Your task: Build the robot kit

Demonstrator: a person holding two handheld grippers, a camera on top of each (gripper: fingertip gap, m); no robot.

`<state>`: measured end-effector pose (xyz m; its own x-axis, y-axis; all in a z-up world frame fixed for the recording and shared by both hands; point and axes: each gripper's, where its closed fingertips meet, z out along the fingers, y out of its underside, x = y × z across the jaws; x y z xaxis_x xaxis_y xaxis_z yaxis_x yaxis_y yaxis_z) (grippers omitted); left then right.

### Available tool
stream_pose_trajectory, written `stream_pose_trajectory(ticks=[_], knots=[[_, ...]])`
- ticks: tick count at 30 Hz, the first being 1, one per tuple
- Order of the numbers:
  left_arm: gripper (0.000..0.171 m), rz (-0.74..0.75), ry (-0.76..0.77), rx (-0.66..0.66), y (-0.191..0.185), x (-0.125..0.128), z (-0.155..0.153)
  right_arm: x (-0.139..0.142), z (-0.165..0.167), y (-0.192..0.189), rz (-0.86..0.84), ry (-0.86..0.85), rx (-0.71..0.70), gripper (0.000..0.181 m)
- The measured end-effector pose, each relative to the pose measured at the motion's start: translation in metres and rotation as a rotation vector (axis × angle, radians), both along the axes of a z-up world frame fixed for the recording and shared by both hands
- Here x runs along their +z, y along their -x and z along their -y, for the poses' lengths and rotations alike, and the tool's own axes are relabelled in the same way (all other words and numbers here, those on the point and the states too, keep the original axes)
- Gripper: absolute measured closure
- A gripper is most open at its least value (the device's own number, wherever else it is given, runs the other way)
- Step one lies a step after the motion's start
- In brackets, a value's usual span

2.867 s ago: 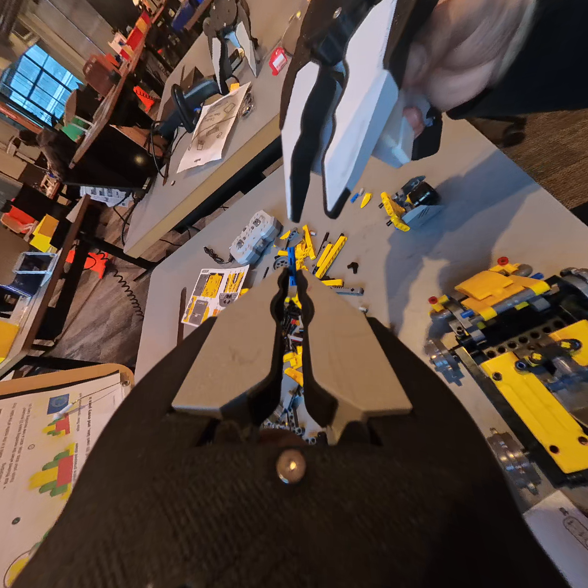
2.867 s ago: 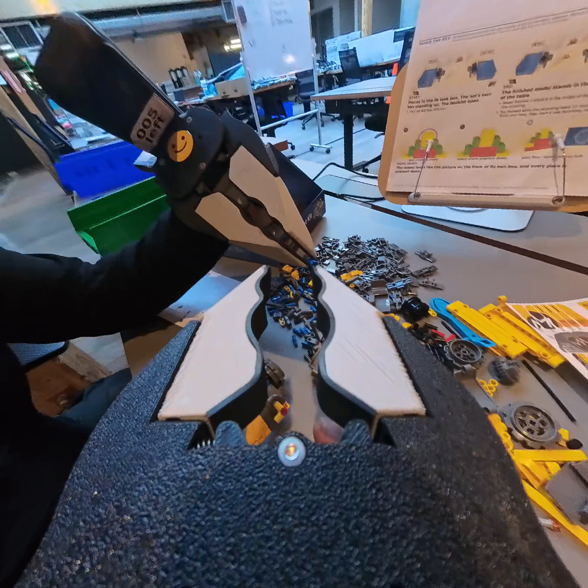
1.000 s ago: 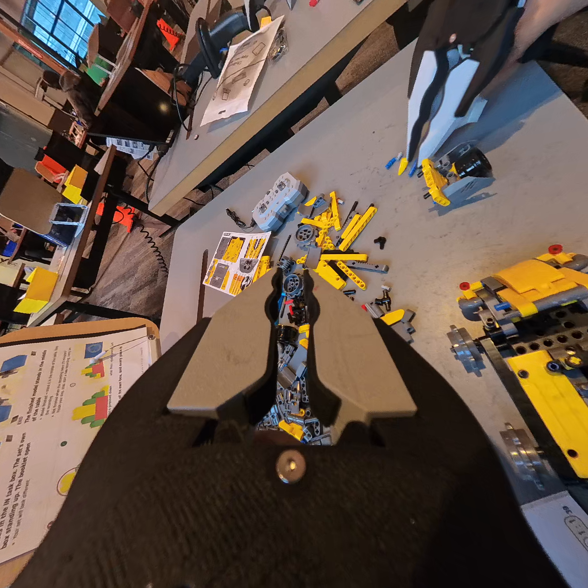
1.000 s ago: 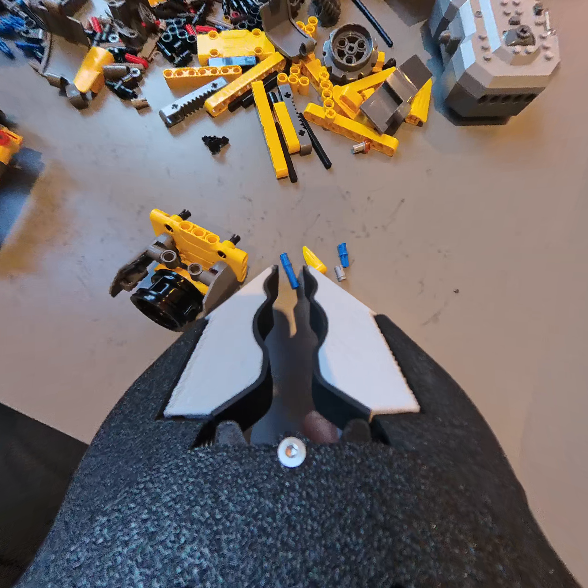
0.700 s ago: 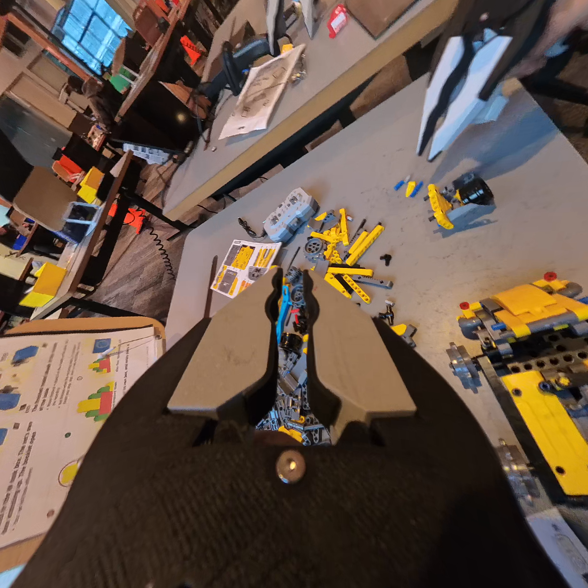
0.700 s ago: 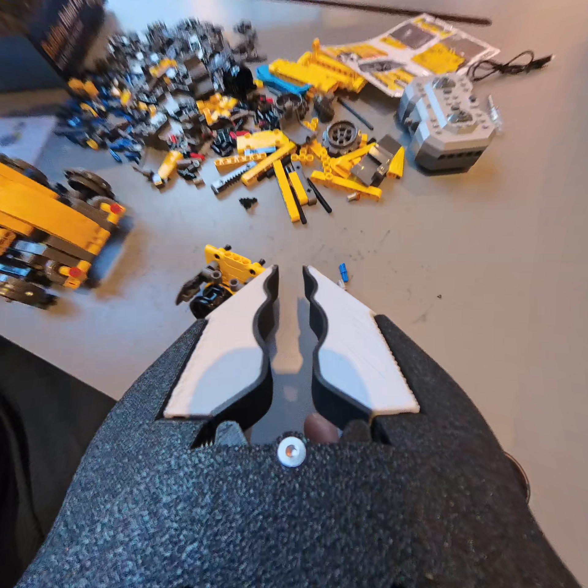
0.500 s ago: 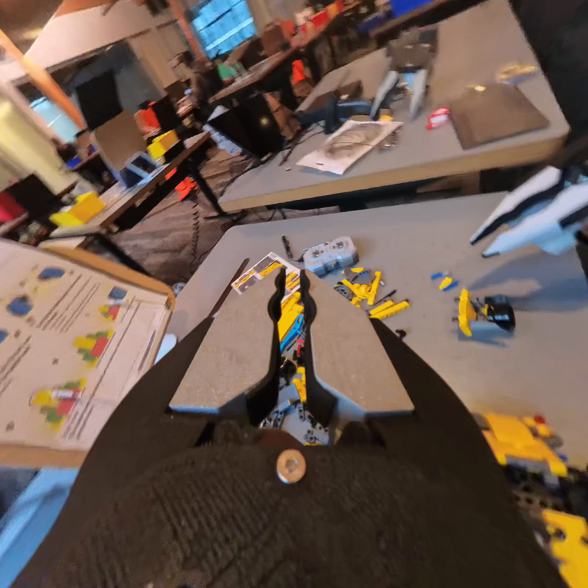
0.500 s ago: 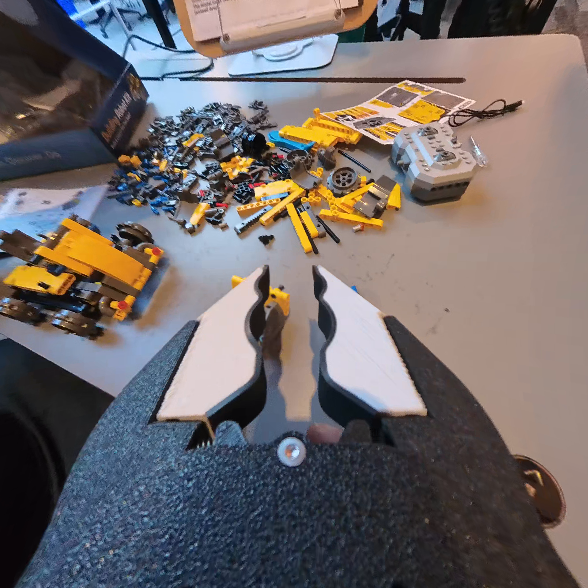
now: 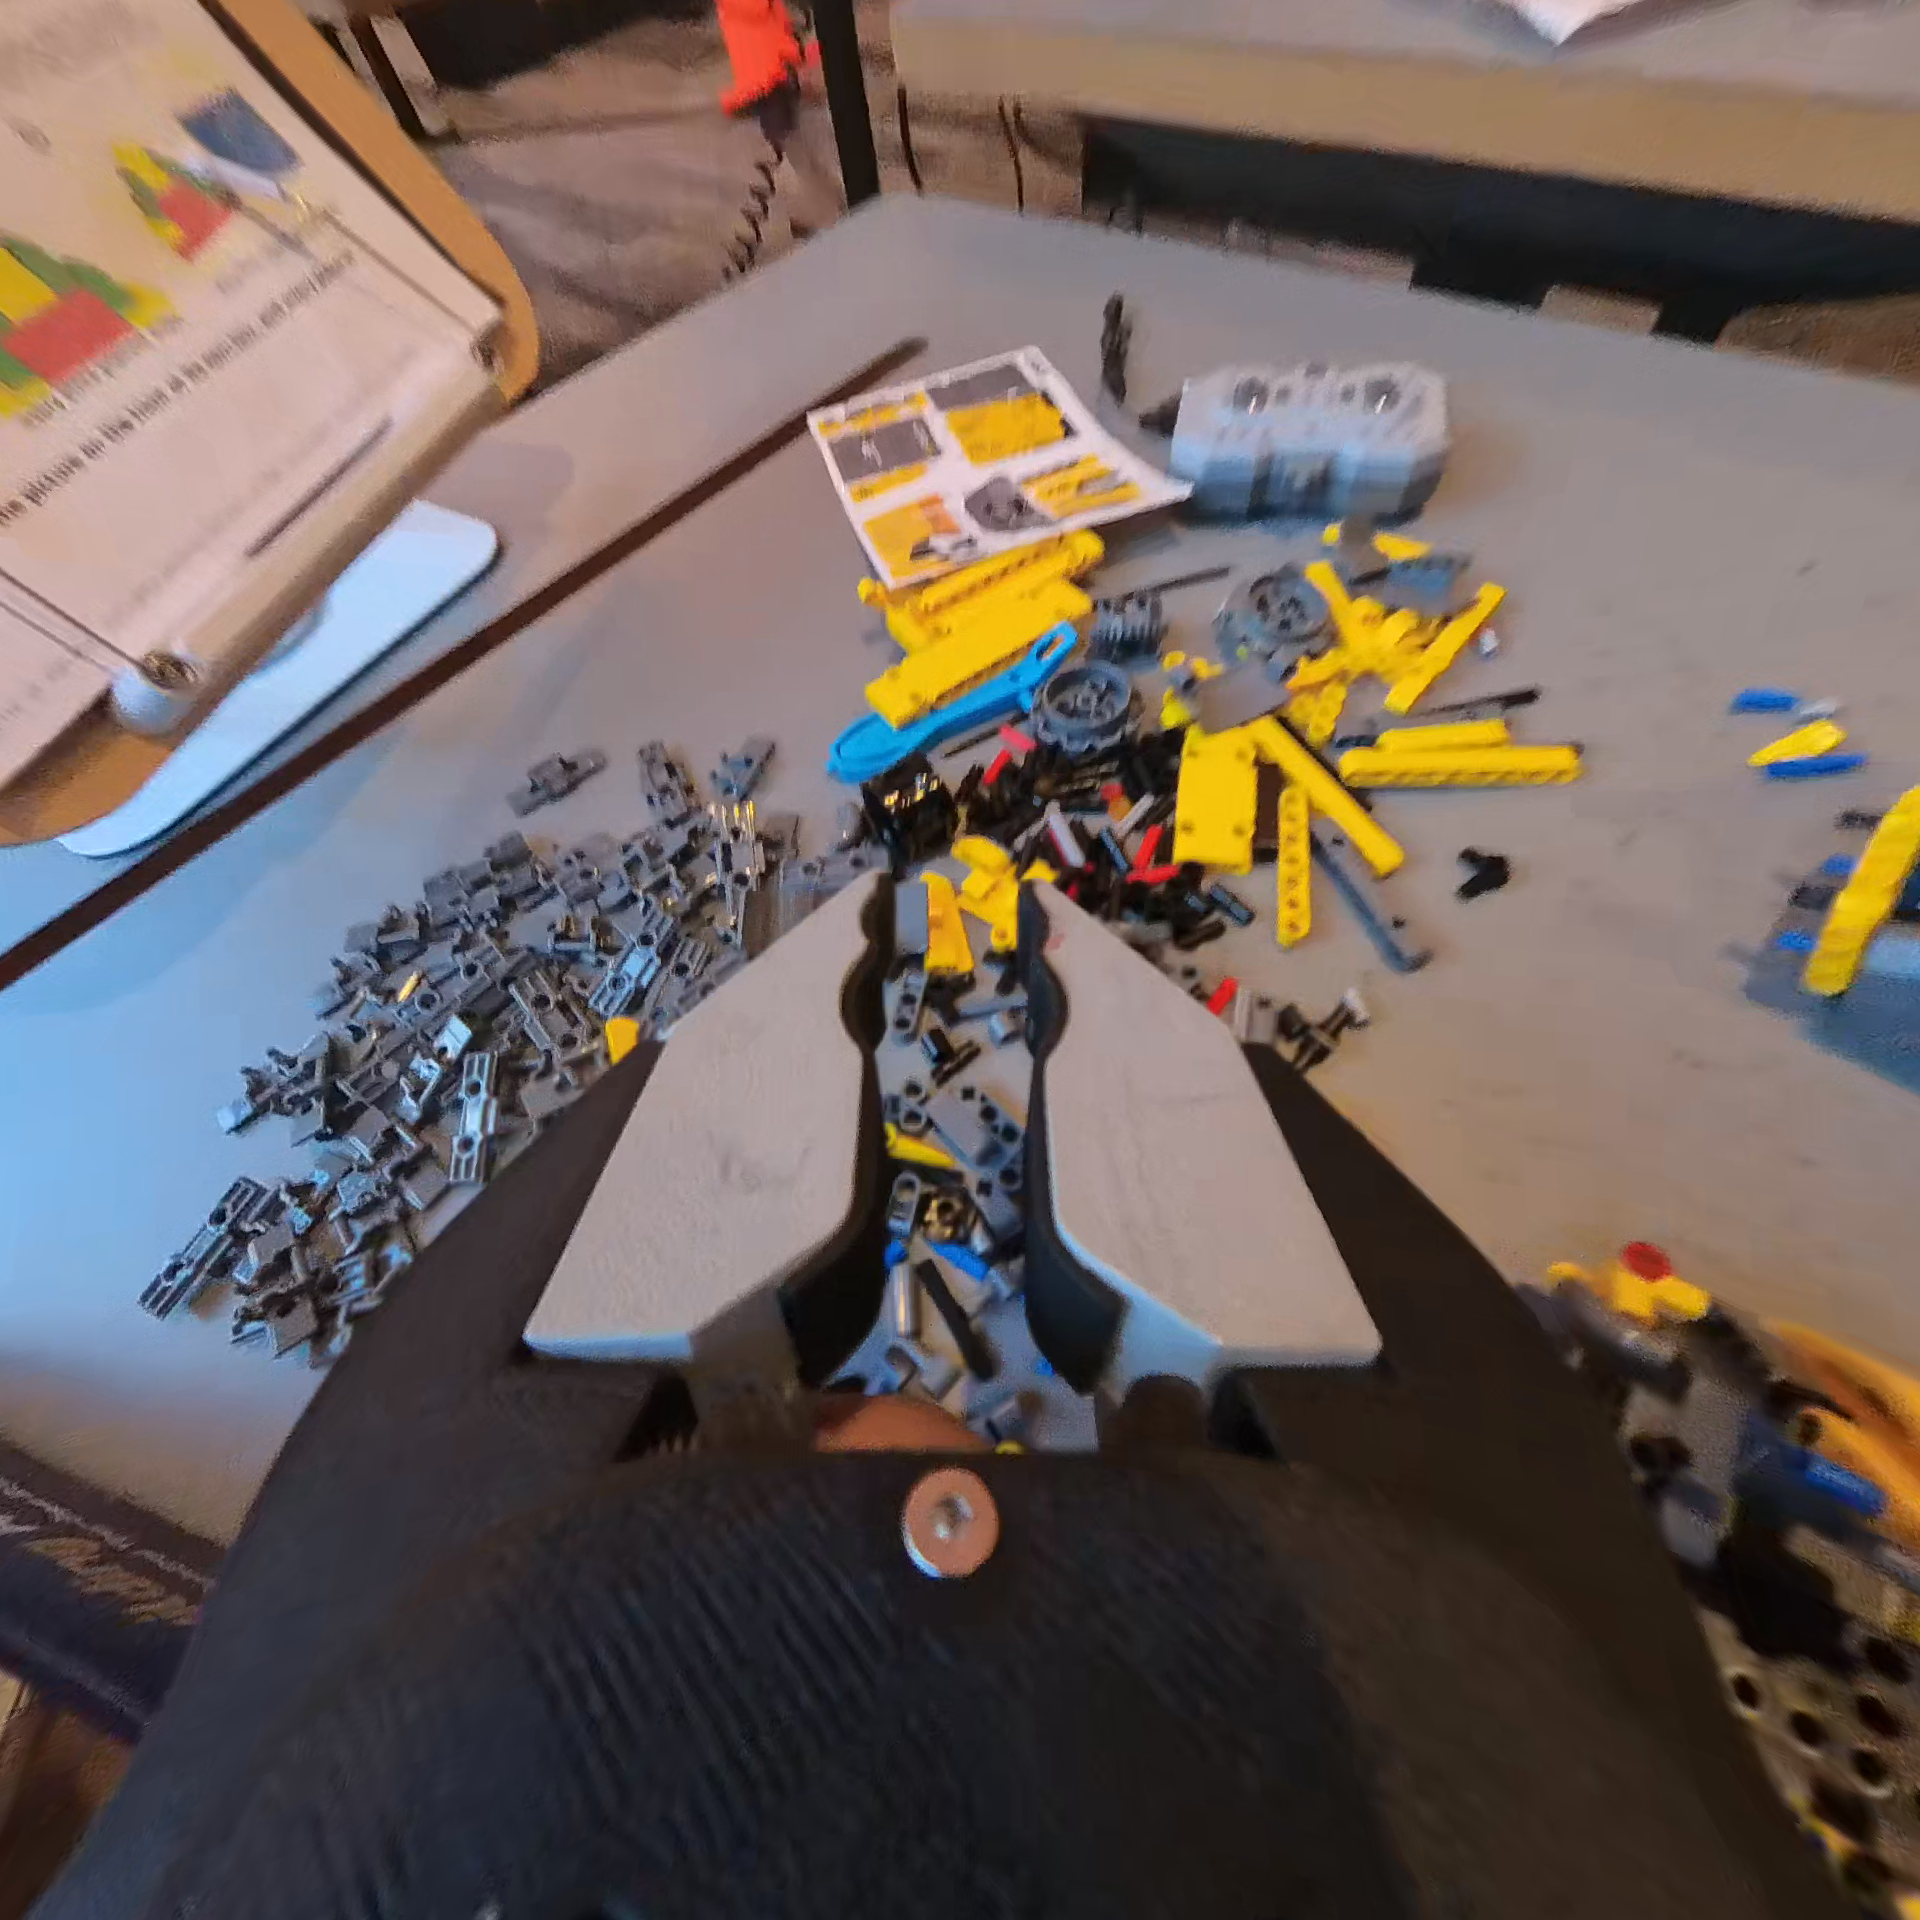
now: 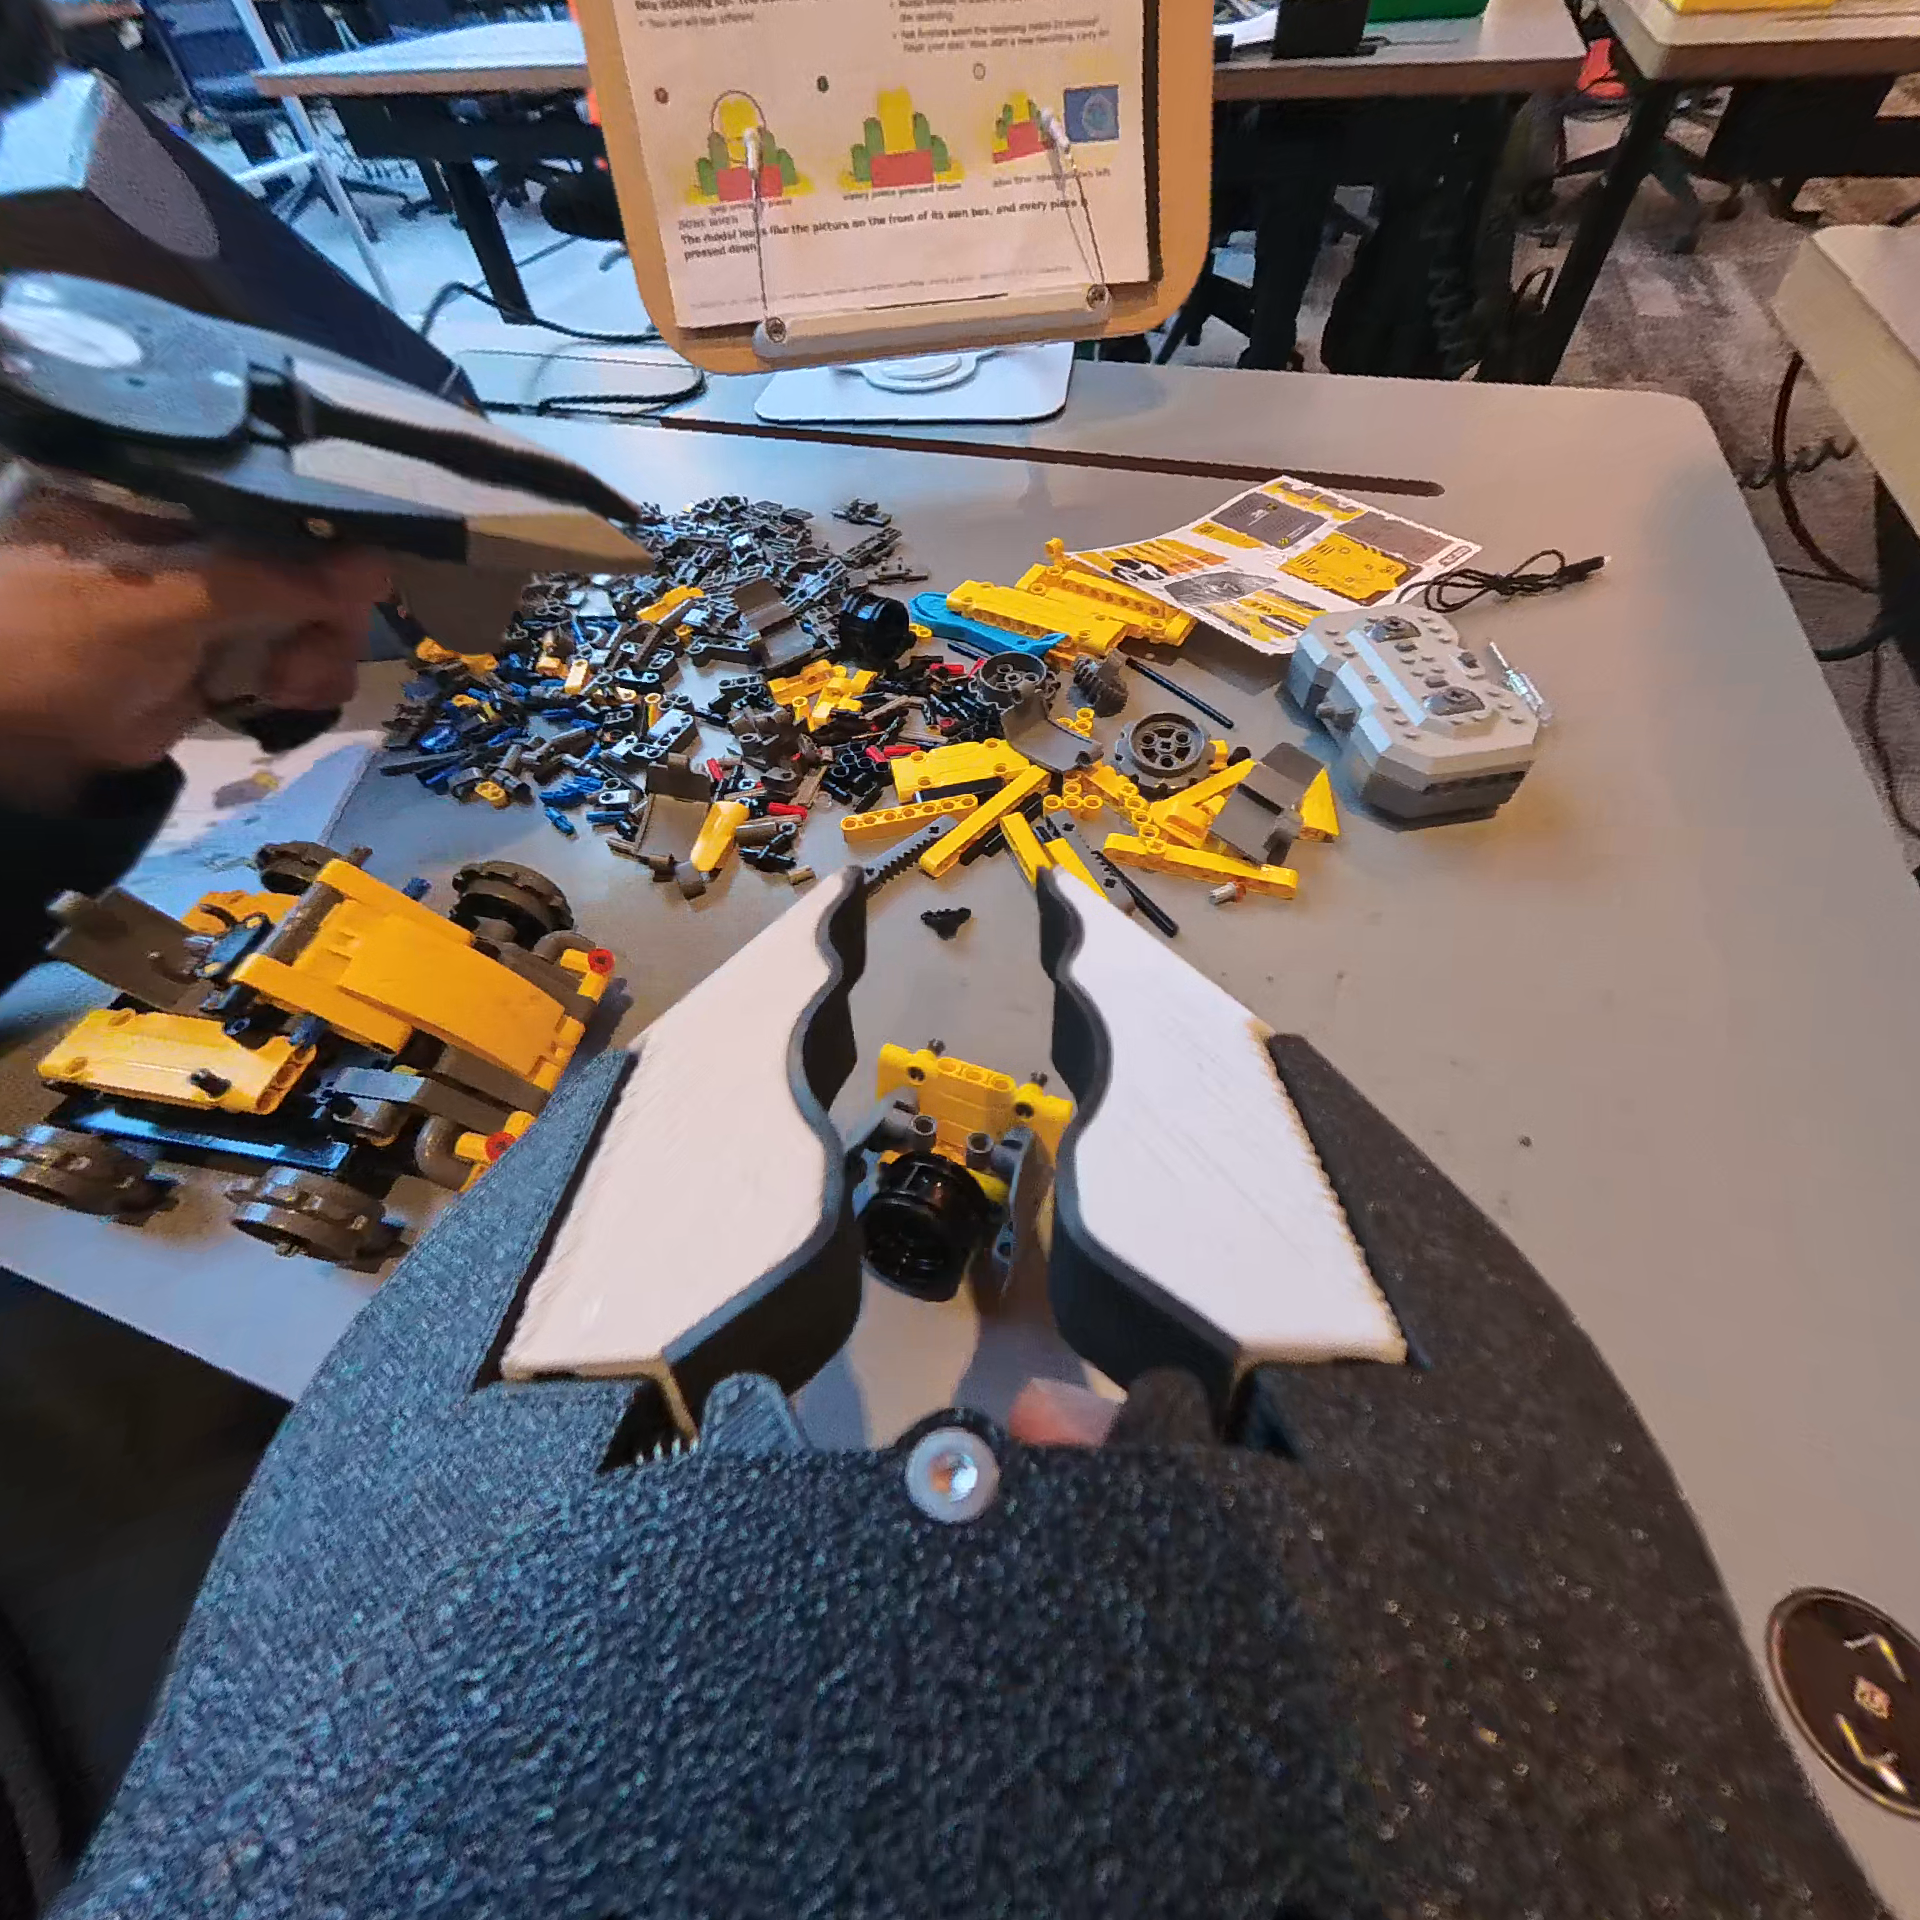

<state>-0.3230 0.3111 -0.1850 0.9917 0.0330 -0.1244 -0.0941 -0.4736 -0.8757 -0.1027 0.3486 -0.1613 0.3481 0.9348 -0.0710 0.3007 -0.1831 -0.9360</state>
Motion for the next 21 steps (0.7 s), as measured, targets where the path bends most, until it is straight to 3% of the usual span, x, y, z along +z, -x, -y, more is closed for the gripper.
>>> stream_pose_trajectory(ticks=[2,4,8,12,21], knots=[[0.142,-0.029,0.051,0.011,0.006,-0.004,0.0,0.0,0.001,0.002,0.016,-0.029,-0.011,0.149],[0.149,-0.038,-0.013,0.017,0.009,0.005,-0.001,0.001,0.002,0.006,0.01,-0.038,-0.015,0.15],[0.146,0.015,0.041,0.024,0.011,-0.015,-0.001,-0.001,0.002,0.022,0.003,-0.037,-0.003,0.15],[0.147,0.026,0.045,0.04,0.014,-0.019,-0.001,0.0,0.001,0.03,0.003,-0.044,0.014,0.15],[0.147,0.046,0.05,0.035,0.011,-0.023,0.0,0.007,-0.009,0.015,-0.027,-0.045,-0.016,0.15]])
